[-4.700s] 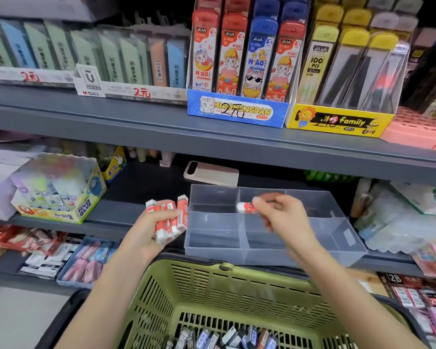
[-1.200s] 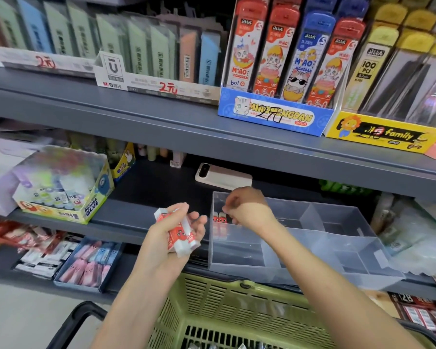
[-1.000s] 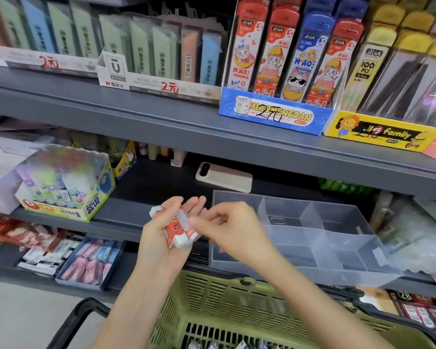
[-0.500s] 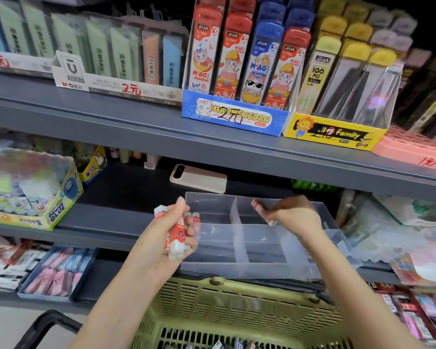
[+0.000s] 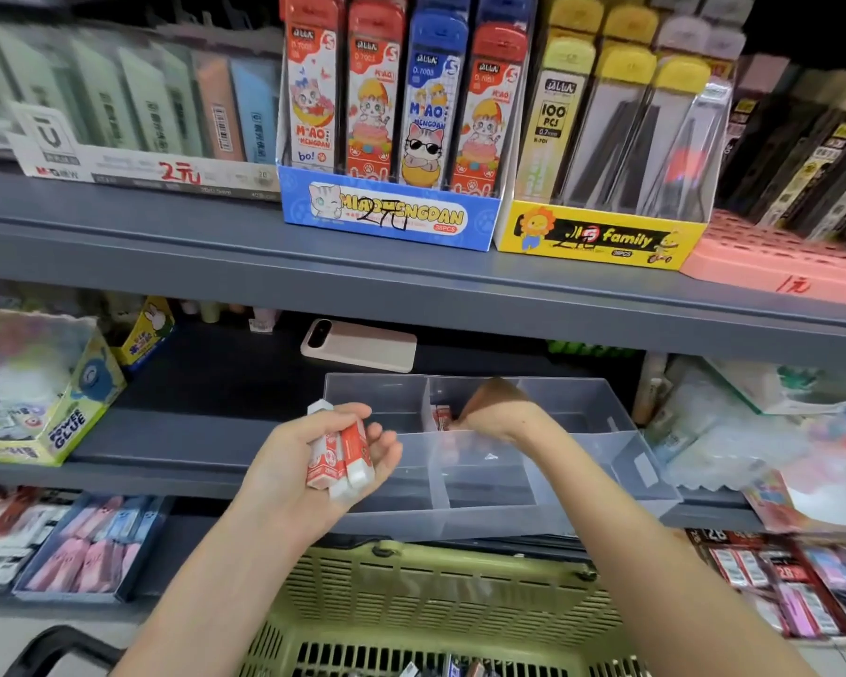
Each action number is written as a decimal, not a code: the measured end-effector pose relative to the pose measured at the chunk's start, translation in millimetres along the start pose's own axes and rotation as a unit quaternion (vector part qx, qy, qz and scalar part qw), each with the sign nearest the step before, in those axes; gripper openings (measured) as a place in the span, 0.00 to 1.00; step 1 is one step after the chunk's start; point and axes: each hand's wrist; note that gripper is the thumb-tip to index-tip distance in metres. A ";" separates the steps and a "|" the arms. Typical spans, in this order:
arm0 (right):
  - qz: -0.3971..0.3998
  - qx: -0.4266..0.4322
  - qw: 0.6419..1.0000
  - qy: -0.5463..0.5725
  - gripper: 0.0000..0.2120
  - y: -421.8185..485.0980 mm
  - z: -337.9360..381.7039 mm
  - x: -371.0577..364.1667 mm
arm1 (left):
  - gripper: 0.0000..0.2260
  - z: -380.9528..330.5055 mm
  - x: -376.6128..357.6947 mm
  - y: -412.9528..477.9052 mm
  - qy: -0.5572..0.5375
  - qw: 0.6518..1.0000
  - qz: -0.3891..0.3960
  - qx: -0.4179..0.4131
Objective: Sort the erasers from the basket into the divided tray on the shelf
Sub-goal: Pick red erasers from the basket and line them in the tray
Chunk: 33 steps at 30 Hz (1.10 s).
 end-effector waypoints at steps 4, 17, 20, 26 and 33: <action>0.011 0.030 0.999 0.040 0.11 -16.4 -3.7 -2.7 | 0.06 4.3 -0.6 2.1 0.023 1.000 -0.007 0.000; -0.196 0.271 0.901 0.276 0.15 -102.1 16.2 -18.3 | 0.07 12.2 -12.4 2.7 0.003 0.999 0.011 -0.035; -0.113 0.288 0.903 0.298 0.13 -122.7 35.9 -37.2 | 0.05 16.9 -14.5 3.7 0.021 0.998 0.031 -0.056; -0.098 0.276 0.880 0.374 0.06 -121.7 37.2 -44.0 | 0.07 17.7 -11.9 0.7 0.063 0.995 0.052 -0.063; -0.152 0.258 0.898 0.323 0.04 -86.9 24.3 -5.8 | 0.02 -15.1 13.5 -15.0 0.045 0.988 -0.017 -0.147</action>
Point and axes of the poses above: each hand's wrist, its own y-axis towards the middle knuckle, its own x-axis out of the back of the hand, z = x × y, and after that the axes turned 9 degrees about z, right-handed
